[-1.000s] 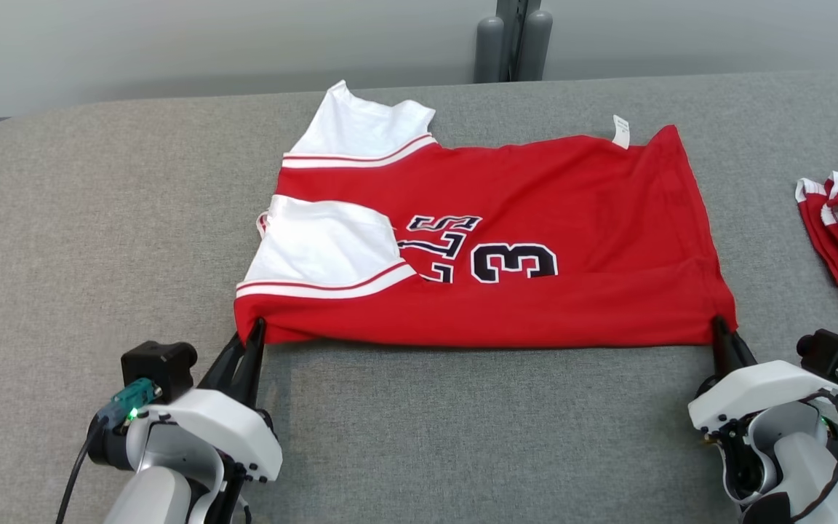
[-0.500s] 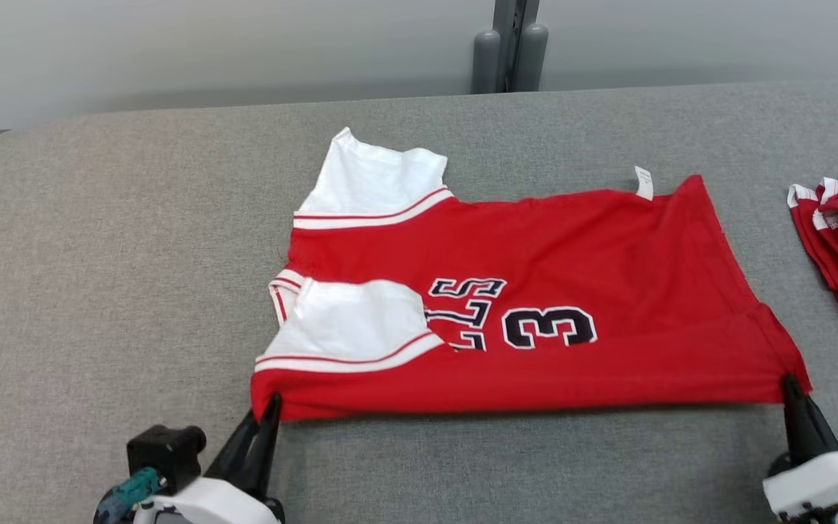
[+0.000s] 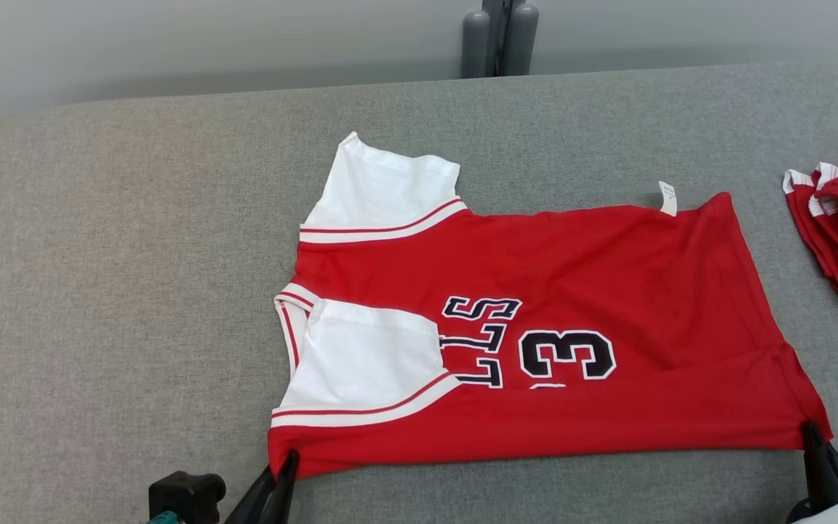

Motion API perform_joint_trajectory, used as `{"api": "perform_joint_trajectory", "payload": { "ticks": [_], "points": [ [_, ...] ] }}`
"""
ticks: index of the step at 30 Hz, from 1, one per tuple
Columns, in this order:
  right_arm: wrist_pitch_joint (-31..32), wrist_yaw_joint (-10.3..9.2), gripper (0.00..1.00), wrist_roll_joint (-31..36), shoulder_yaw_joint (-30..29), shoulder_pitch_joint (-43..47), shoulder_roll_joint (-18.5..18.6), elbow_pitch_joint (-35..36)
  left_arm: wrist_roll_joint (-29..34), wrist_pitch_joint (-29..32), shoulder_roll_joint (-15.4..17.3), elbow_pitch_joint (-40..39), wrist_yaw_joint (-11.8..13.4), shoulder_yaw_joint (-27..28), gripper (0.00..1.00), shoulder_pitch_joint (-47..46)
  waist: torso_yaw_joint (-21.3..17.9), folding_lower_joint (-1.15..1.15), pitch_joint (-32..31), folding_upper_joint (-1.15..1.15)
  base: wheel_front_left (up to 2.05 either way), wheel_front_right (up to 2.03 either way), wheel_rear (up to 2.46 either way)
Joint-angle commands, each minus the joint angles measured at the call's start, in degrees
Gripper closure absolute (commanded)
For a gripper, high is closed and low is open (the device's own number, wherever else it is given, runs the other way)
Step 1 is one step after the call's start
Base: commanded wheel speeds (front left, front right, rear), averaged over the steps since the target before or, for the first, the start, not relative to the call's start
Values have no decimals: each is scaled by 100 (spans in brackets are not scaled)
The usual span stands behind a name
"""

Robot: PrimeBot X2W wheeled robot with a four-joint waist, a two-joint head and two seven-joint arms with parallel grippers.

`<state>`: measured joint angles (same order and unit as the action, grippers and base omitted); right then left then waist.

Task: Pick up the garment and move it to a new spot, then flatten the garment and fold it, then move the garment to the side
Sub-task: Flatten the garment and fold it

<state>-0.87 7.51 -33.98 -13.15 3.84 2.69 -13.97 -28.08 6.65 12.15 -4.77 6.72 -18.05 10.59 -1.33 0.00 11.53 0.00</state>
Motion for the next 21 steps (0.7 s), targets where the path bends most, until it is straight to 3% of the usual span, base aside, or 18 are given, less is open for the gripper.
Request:
{"api": "perform_joint_trajectory", "payload": {
  "ticks": [1, 2, 3, 4, 5, 6, 7, 8, 16, 21],
  "points": [
    [-39, -3, 97, 86, -83, 54, 47, -64, 62, 20, 34, 25, 50, -18, 100, 23, -16, 0, -4, 0, 0, 0, 0],
    [-39, -3, 97, 86, -83, 54, 47, -64, 62, 20, 34, 25, 50, -18, 100, 23, -16, 0, -4, 0, 0, 0, 0],
    [-66, -4, 83, 105, -111, 44, 50, -84, 45, 51, 10, 45, 45, -51, 100, 19, -25, 0, -4, 0, 0, 0, 0],
    [-64, -3, 66, 147, -118, 41, 50, -106, 30, 80, -5, 58, 44, -74, 73, 14, -34, 0, -4, 0, 0, 0, 0],
    [-67, -3, 37, 173, -119, 40, 47, -125, 21, 120, -1, 71, 50, -89, 57, 12, -45, 0, -4, 0, 0, 0, 0],
    [-81, -3, 0, 201, -127, 32, 48, -134, 23, 170, 14, 95, 59, -115, 37, 30, -58, 0, -4, 0, 0, 0, 0],
    [-92, -3, 0, 234, -135, 28, 49, -144, 33, 234, 38, 111, 59, -140, 5, 39, -72, 0, -1, 0, 0, 0, 0],
    [-88, -3, 0, 276, -139, 36, 48, -154, 58, 295, 63, 118, 82, -159, 0, 43, -84, 0, 1, 0, 0, 0, 0],
    [-202, -2, 0, 563, -456, -51, 42, 36, 179, 143, 417, 28, 147, 165, 0, -129, -176, 0, 55, 0, 0, 0, 0],
    [-229, -2, 0, 818, -435, -309, 40, 318, 346, -39, 538, 138, -53, 199, 0, -888, -254, 0, 101, 0, 0, 0, 0]
  ]
}}
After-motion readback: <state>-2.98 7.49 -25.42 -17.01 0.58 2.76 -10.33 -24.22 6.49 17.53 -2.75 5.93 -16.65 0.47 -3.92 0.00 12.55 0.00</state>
